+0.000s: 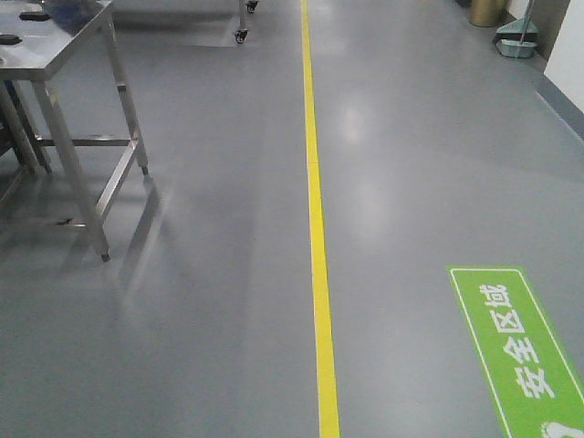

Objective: Move and align brake pads A on conveyor
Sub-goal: 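Drive along the yellow floor line past the metal racks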

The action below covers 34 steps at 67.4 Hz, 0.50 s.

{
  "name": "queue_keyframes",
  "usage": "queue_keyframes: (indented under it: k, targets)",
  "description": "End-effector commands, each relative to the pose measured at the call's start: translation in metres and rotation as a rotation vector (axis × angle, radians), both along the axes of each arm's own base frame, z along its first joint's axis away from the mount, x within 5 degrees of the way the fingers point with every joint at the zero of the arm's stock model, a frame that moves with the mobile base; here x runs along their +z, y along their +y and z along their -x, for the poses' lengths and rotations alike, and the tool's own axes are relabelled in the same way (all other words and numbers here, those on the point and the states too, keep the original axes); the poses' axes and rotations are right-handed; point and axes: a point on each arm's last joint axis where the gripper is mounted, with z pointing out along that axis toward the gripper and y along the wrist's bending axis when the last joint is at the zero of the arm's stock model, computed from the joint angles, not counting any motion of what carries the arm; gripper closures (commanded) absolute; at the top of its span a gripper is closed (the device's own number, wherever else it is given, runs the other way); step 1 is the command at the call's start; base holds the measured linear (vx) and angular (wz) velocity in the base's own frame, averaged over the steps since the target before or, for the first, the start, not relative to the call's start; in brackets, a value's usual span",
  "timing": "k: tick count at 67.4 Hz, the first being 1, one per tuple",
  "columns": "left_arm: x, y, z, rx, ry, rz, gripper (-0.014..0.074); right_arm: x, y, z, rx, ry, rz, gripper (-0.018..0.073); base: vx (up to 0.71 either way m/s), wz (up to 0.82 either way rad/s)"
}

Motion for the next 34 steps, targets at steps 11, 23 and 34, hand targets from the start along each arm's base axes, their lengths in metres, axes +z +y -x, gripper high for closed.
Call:
queue_keyframes:
  k: [11, 23, 34]
  targets:
    - [0.0141, -0.0007, -0.0017, -0.006, -0.088, 0.019, 0.0202, 0.0145, 0.0002, -0.0007, 0.002, -0.088, -0.002, 0.0110, 0.80, -0.04]
    - [0.0141, -0.0007, -0.0017, -0.006, -0.088, 0.019, 0.0202, 0.0145, 0.0002, -0.0007, 0.002, -0.088, -0.002, 0.0110, 0.79, -0.05]
    - [0.0141, -0.0007, -0.0017, -0.006, -0.088, 0.019, 0.0202, 0.0145, 0.0002, -0.0007, 0.002, -0.088, -0.002, 0.0110, 0.78, -0.01]
